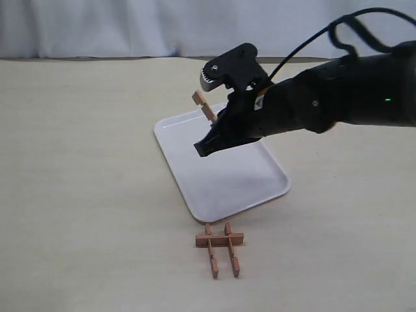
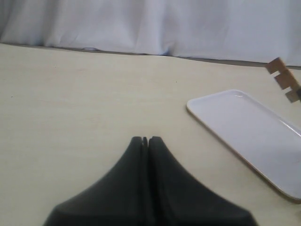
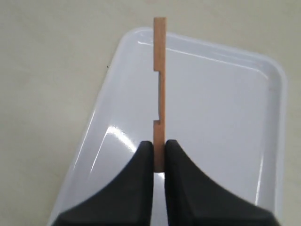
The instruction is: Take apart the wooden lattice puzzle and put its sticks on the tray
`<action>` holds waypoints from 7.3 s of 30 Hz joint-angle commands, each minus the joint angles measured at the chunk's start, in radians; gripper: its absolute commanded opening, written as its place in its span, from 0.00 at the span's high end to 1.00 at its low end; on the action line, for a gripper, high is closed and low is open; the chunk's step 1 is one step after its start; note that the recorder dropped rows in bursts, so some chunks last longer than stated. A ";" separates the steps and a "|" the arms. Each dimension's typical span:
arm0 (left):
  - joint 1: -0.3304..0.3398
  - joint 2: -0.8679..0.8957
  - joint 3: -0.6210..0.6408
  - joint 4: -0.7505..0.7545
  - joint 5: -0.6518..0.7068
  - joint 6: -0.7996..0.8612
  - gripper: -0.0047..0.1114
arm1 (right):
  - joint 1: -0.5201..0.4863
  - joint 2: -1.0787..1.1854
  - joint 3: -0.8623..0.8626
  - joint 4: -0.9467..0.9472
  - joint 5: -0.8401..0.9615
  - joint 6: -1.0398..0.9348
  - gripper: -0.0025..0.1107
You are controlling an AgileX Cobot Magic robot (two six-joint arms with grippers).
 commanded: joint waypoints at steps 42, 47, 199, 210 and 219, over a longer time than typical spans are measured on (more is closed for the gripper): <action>-0.009 -0.001 0.004 -0.002 -0.010 0.000 0.96 | -0.001 -0.085 0.210 0.100 0.426 -0.904 0.51; -0.009 -0.001 0.004 -0.002 -0.010 0.000 0.96 | -0.001 -0.082 0.208 0.187 0.405 -0.964 0.51; -0.009 -0.001 0.004 -0.002 -0.010 0.000 0.96 | 0.174 -0.072 0.237 -0.082 0.209 0.249 0.51; -0.009 -0.001 0.004 -0.001 -0.010 0.000 0.96 | 0.174 0.005 0.237 -0.105 0.228 0.268 0.51; -0.009 -0.001 0.004 -0.001 -0.010 0.000 0.96 | 0.174 -0.013 0.225 -0.144 0.236 0.268 0.51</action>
